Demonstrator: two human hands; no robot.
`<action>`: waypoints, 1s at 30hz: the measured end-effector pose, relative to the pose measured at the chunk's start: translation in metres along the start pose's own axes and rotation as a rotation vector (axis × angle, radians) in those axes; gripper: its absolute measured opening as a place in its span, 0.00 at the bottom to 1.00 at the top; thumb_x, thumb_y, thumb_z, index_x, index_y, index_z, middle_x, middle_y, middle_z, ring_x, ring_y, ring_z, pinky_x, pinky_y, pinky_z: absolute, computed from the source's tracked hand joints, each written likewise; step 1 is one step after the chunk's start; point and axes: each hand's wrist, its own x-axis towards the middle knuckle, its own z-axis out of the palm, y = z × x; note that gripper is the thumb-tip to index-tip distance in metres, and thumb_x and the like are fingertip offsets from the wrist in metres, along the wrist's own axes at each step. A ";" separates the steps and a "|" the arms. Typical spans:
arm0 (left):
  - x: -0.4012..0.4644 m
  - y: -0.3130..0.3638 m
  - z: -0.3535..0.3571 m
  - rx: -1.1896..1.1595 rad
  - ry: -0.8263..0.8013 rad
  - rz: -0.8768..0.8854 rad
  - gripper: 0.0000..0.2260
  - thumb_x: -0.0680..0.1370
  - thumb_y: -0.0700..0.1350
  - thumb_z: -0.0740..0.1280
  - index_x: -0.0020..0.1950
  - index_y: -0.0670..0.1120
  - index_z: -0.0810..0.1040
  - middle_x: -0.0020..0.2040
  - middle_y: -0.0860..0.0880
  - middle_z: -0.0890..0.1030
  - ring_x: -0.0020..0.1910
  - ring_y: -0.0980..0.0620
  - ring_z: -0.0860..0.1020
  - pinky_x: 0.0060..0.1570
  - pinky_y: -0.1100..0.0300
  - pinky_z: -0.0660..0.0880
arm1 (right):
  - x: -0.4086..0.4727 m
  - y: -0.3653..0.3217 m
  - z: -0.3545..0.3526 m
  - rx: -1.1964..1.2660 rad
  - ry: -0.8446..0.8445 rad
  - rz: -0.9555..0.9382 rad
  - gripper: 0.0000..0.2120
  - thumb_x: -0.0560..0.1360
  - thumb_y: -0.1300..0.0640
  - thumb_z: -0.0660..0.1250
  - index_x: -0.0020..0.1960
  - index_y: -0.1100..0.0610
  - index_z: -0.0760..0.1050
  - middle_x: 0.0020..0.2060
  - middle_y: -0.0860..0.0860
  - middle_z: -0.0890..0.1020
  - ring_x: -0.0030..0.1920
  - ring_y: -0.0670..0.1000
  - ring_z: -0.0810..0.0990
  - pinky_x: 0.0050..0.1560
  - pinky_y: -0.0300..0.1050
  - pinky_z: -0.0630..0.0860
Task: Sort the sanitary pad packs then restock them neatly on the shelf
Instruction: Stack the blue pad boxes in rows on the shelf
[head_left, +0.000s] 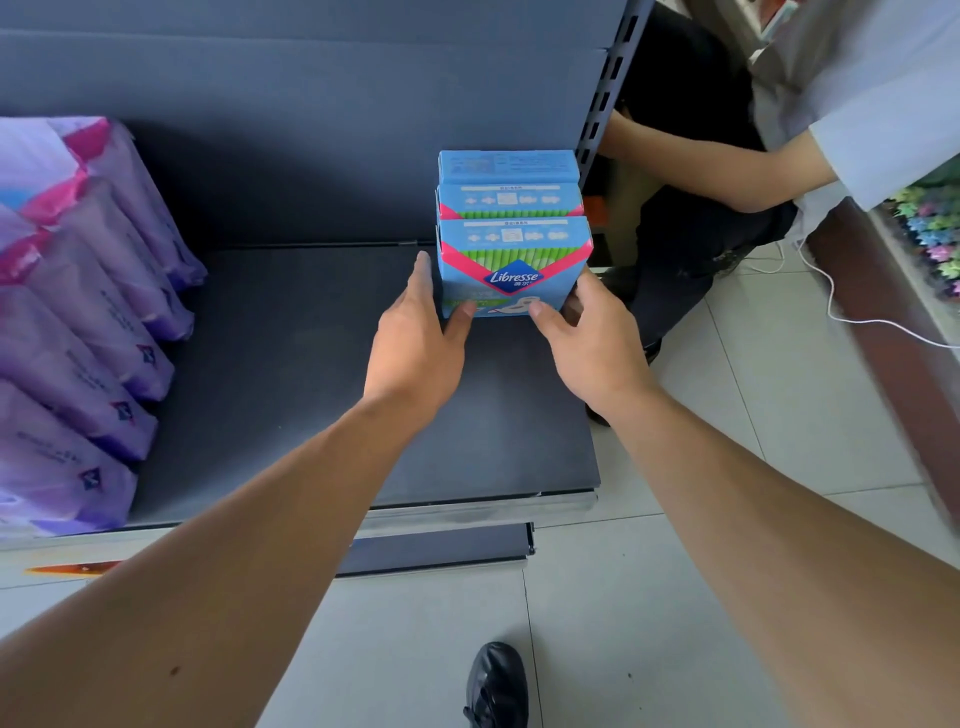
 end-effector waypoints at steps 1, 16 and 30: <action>-0.001 0.000 0.000 0.008 -0.002 -0.003 0.24 0.80 0.49 0.63 0.75 0.50 0.62 0.61 0.51 0.78 0.56 0.47 0.77 0.50 0.56 0.76 | 0.000 0.000 0.000 0.016 0.002 0.008 0.20 0.77 0.48 0.68 0.66 0.52 0.70 0.57 0.45 0.81 0.58 0.45 0.78 0.55 0.40 0.77; -0.092 0.034 -0.039 0.354 0.065 0.270 0.20 0.78 0.47 0.63 0.70 0.44 0.69 0.69 0.46 0.70 0.67 0.44 0.67 0.62 0.50 0.67 | -0.120 -0.023 -0.047 -0.584 0.171 -0.244 0.22 0.77 0.53 0.64 0.69 0.60 0.71 0.63 0.56 0.77 0.62 0.59 0.75 0.53 0.53 0.76; -0.317 0.088 0.036 0.543 -0.664 0.621 0.18 0.80 0.51 0.59 0.70 0.52 0.68 0.67 0.51 0.72 0.65 0.48 0.70 0.62 0.51 0.67 | -0.407 0.088 -0.123 -0.558 0.303 0.396 0.20 0.74 0.55 0.63 0.63 0.61 0.75 0.58 0.58 0.80 0.54 0.64 0.78 0.45 0.55 0.77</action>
